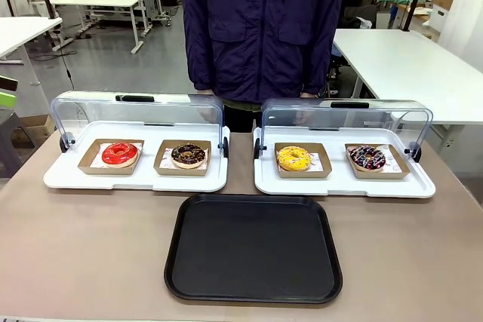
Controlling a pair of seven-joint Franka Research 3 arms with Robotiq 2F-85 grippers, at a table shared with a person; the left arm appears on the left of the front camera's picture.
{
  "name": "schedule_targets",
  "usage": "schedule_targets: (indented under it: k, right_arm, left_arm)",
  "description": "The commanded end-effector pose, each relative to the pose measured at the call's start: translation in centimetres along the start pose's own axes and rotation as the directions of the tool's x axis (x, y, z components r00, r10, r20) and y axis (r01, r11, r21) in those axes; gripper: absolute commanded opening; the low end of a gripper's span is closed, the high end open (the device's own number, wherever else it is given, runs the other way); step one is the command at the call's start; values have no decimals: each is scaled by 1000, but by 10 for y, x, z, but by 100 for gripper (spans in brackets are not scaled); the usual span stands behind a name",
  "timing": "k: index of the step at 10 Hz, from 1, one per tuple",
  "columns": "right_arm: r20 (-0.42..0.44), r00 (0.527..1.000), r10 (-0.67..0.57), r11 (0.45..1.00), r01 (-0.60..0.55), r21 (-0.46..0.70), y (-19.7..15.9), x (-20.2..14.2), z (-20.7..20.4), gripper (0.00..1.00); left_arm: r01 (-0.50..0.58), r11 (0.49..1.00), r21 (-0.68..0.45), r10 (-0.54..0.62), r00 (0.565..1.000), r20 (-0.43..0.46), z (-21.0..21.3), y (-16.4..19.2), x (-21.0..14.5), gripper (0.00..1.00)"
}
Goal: Move the second donut from the left to the tray.
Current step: Pick up the Paper togo box containing the Donut indicated by the person and place it on the Handle tray.
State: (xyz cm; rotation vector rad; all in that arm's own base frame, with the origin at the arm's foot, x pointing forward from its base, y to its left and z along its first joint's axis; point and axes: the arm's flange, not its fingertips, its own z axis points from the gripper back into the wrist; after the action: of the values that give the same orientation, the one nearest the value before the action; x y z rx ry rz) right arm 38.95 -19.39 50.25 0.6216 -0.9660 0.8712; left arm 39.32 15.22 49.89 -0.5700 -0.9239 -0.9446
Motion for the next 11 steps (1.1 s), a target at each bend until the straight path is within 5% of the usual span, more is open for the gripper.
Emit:
schedule_targets:
  k: [1, 11]
  right_arm:
    - [14, 1000, 10, 1000, -10, 0, 0, 2, -1, 100]
    - [14, 1000, 10, 1000, -10, 0, 0, 2, -1, 100]
  left_arm:
    - [3, 1000, -7, -3, 1000, 7, -1, 0, 0, 100]
    - [3, 1000, -7, -3, 1000, 7, -1, 0, 0, 100]
